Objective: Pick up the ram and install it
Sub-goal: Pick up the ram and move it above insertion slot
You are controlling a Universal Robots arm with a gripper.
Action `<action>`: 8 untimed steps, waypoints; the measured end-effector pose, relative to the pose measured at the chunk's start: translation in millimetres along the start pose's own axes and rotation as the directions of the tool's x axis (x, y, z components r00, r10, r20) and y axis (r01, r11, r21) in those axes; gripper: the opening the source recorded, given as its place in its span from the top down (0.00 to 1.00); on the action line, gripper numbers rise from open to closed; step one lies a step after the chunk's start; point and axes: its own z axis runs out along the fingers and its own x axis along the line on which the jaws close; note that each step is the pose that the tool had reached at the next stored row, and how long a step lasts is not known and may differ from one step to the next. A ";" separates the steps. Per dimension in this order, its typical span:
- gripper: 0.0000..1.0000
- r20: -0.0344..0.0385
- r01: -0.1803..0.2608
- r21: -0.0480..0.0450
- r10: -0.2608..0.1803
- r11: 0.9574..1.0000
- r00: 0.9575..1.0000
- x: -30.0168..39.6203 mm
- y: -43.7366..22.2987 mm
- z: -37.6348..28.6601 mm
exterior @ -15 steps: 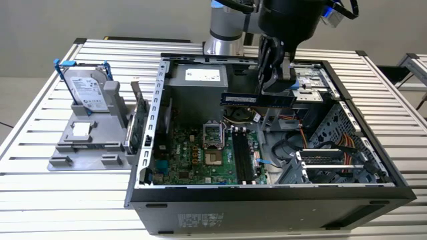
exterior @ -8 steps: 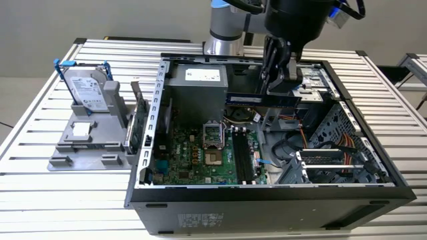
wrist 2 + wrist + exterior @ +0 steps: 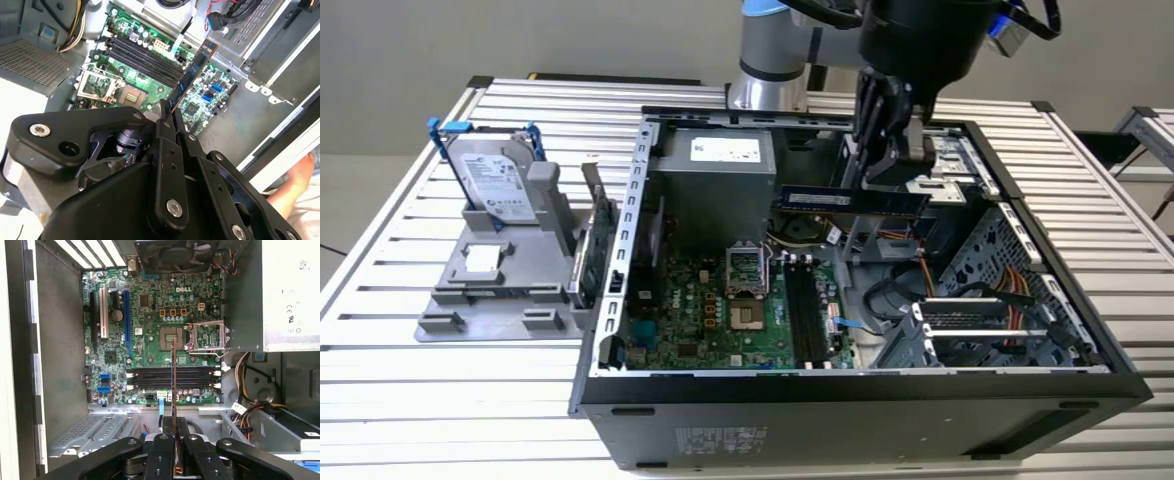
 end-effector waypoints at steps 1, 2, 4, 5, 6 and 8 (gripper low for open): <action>1.00 0.000 0.000 0.000 0.000 1.000 1.000 0.0 -0.4 0.0; 1.00 0.000 0.000 0.000 0.000 1.000 1.000 0.0 -0.7 0.0; 1.00 0.000 -0.001 0.000 0.001 1.000 1.000 0.0 -0.7 0.0; 1.00 0.000 0.000 0.000 0.000 1.000 1.000 0.0 -0.8 0.0; 1.00 0.000 -0.001 0.000 0.001 1.000 1.000 0.0 -0.8 0.0; 1.00 0.000 -0.001 0.000 0.001 1.000 1.000 0.0 -0.8 0.0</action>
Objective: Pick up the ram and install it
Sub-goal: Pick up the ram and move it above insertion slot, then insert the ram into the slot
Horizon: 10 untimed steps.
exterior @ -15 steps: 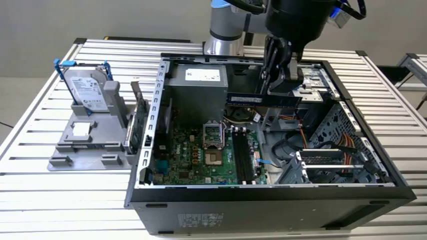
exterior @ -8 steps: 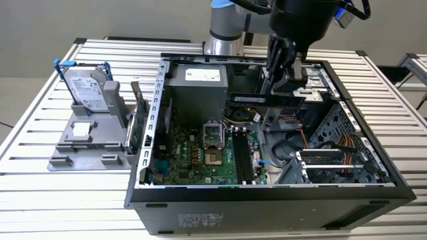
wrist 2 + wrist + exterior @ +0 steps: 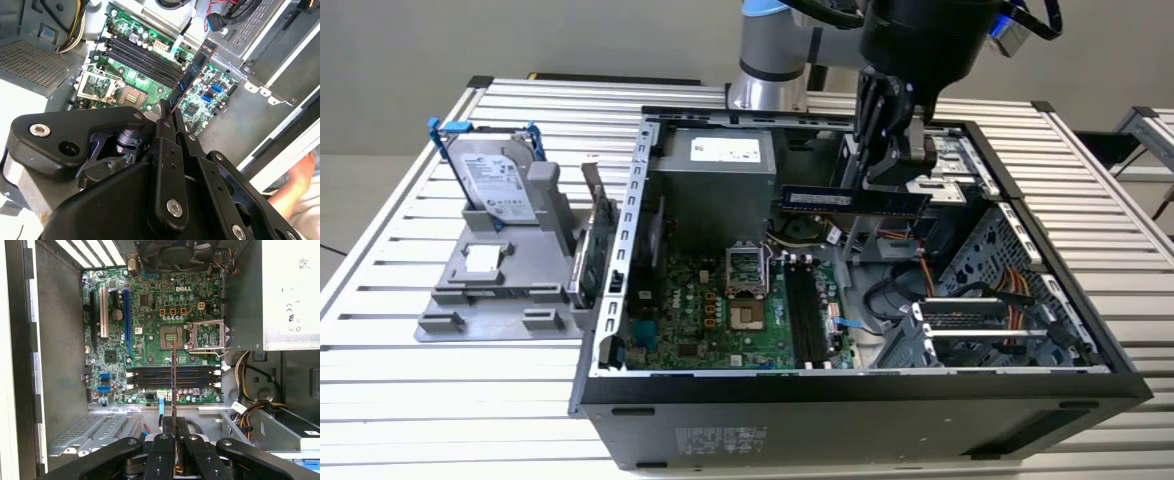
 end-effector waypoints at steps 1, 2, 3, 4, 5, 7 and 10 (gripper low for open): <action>1.00 0.000 0.000 0.000 0.000 1.000 1.000 0.0 0.0 0.0; 1.00 0.000 0.000 0.000 0.000 1.000 1.000 0.0 0.0 0.0; 1.00 0.000 0.000 0.000 0.000 1.000 1.000 0.0 0.0 0.0; 1.00 0.000 0.000 0.000 0.000 1.000 1.000 0.0 0.0 0.0; 1.00 0.000 0.000 0.000 0.000 1.000 1.000 -0.1 0.0 0.0; 1.00 0.000 -0.017 -0.001 0.017 1.000 1.000 -0.2 0.0 0.0; 1.00 0.001 -0.067 -0.004 0.067 0.998 0.998 -0.4 0.0 0.2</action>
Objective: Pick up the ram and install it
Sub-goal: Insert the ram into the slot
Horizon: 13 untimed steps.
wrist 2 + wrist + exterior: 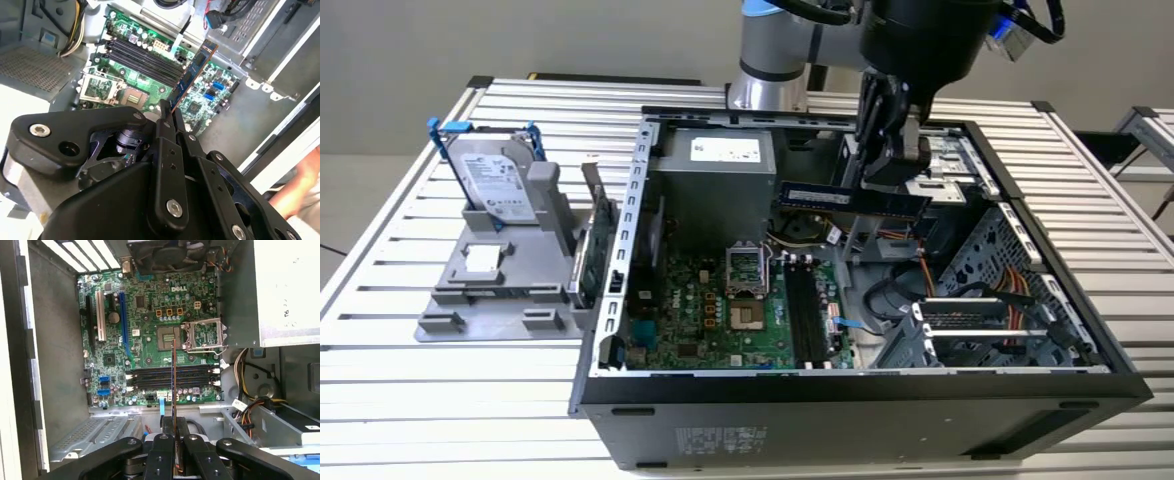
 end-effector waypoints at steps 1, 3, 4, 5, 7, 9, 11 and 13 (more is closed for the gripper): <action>1.00 0.000 -0.017 -0.001 0.017 1.000 1.000 0.0 0.0 0.2; 1.00 0.001 -0.048 -0.003 0.048 0.999 0.999 0.0 0.0 0.5; 1.00 0.001 -0.057 -0.004 0.057 0.998 0.998 0.0 0.0 0.5; 1.00 0.001 -0.067 -0.004 0.067 0.998 0.998 0.0 -0.1 0.6; 1.00 0.001 -0.082 -0.005 0.082 0.997 0.997 -0.1 -0.4 0.7; 1.00 0.001 -0.094 -0.006 0.094 0.996 0.996 -0.1 -0.8 0.7; 1.00 0.001 -0.104 -0.007 0.104 0.995 0.995 -0.2 -1.1 0.7; 1.00 0.001 -0.114 -0.007 0.114 0.993 0.993 -0.1 -1.2 0.6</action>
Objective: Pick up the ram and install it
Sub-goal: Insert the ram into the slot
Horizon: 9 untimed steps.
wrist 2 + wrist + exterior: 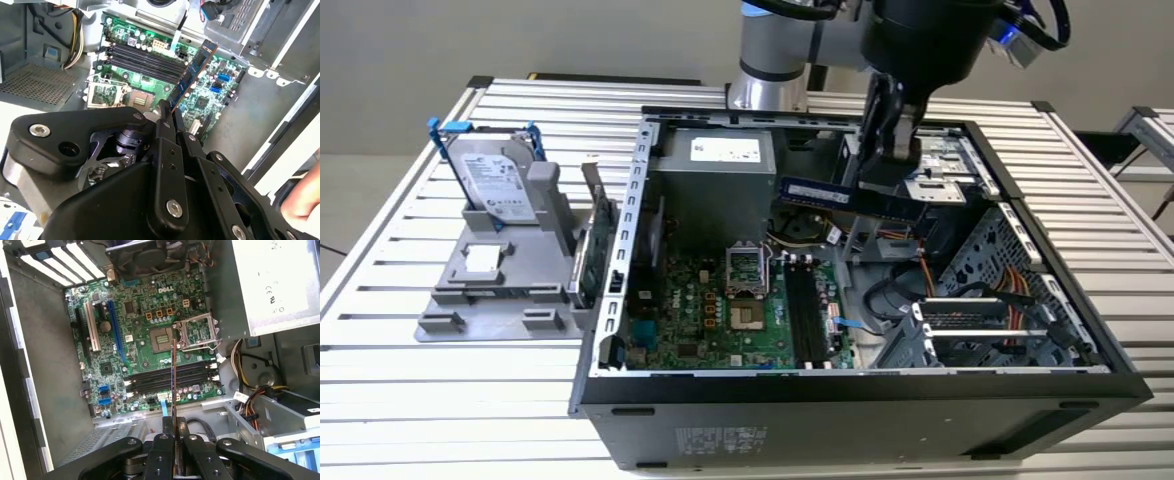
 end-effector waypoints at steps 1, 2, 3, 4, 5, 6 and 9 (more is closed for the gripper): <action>1.00 0.000 -0.005 0.000 0.005 1.000 1.000 0.0 -0.1 0.0; 1.00 0.000 -0.012 -0.001 0.012 1.000 1.000 0.0 -0.1 0.0; 1.00 0.000 -0.018 -0.001 0.018 1.000 1.000 0.0 -0.1 0.0; 1.00 0.000 -0.025 -0.002 0.025 1.000 1.000 0.0 -0.1 0.0; 1.00 0.000 -0.032 -0.002 0.032 0.999 0.999 0.0 -0.1 0.0; 1.00 0.000 -0.039 -0.002 0.039 0.999 0.999 0.0 -0.1 0.1; 1.00 0.001 -0.059 -0.004 0.059 0.998 0.998 0.0 -0.1 0.1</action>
